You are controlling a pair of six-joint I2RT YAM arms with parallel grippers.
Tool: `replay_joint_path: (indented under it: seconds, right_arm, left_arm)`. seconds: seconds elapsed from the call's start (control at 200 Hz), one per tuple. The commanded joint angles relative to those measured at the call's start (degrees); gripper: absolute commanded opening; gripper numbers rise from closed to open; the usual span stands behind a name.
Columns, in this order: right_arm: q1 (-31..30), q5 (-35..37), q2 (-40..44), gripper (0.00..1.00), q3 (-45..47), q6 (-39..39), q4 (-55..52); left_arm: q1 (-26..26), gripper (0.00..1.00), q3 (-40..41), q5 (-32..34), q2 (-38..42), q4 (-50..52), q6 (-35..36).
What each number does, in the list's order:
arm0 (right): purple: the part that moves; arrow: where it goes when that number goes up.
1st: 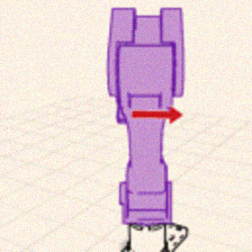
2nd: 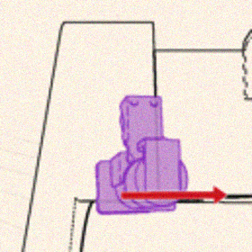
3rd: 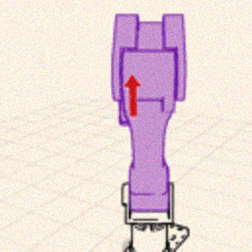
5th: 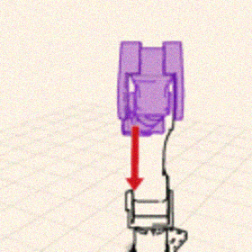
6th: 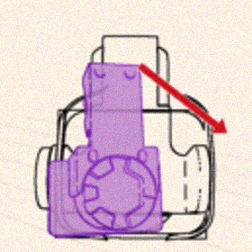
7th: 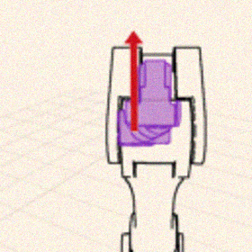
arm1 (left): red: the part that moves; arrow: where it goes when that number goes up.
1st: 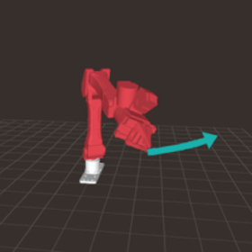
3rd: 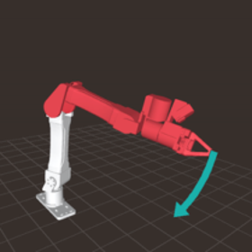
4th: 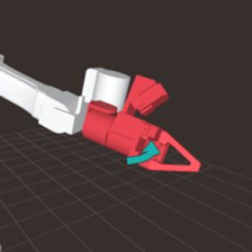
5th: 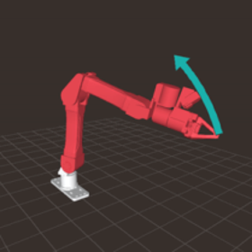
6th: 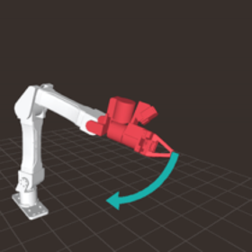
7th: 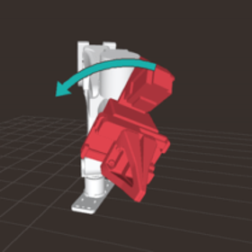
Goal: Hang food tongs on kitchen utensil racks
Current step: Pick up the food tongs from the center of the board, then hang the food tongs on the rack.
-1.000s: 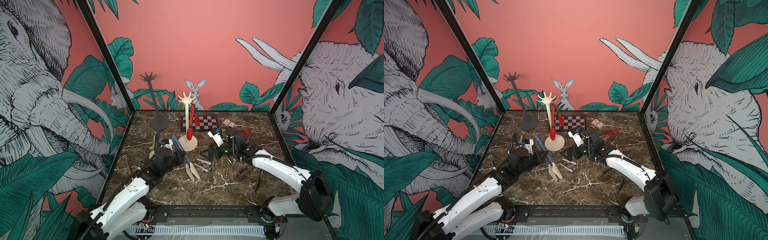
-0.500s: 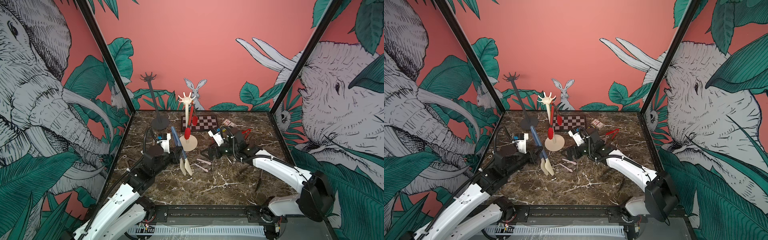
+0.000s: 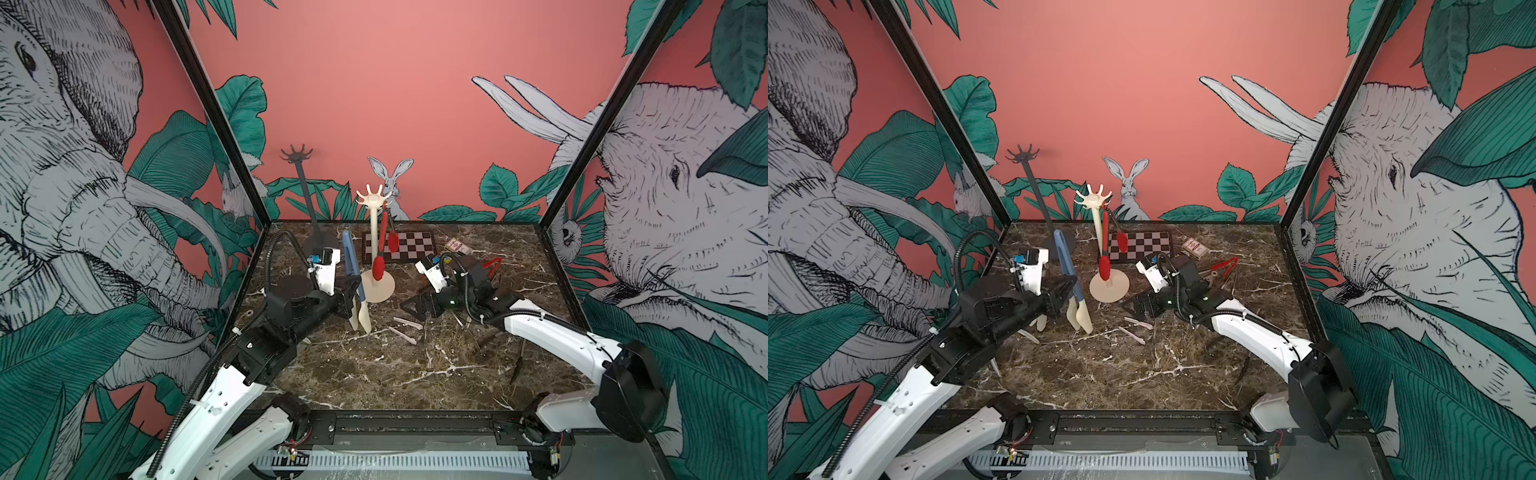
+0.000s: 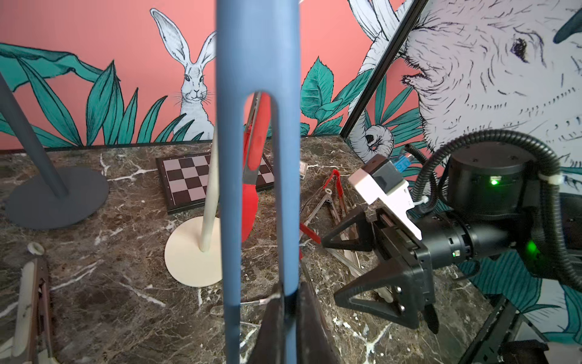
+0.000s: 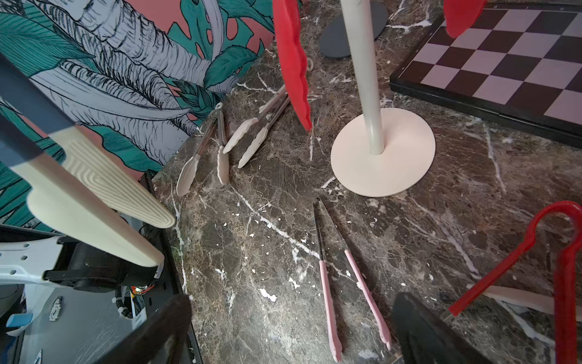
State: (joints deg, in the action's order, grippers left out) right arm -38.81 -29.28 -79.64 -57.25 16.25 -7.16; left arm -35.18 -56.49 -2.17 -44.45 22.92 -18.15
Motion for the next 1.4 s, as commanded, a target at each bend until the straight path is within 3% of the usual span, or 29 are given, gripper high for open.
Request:
replay_joint_path:
  seconds: [0.0,0.36,0.755,1.395]
  right_arm:
    - [-0.09,-0.34,-0.35,0.99,-1.02,-0.94,1.49]
    - [-0.04,-0.30,0.02,0.99,-0.68,-0.74,1.36]
    - [-0.04,-0.43,0.71,0.99,-0.40,-0.40,1.28]
    - [-0.12,-0.10,1.44,0.99,0.06,0.16,0.76]
  left_arm:
    - [0.40,0.00,-4.53,-1.16,-1.82,0.96,5.78]
    - [0.50,0.00,-12.05,1.04,-8.00,2.99,11.74]
    - [5.96,0.00,-17.69,-5.46,-13.34,4.49,11.80]
    - [8.10,0.00,-25.77,-8.81,-22.85,6.27,13.08]
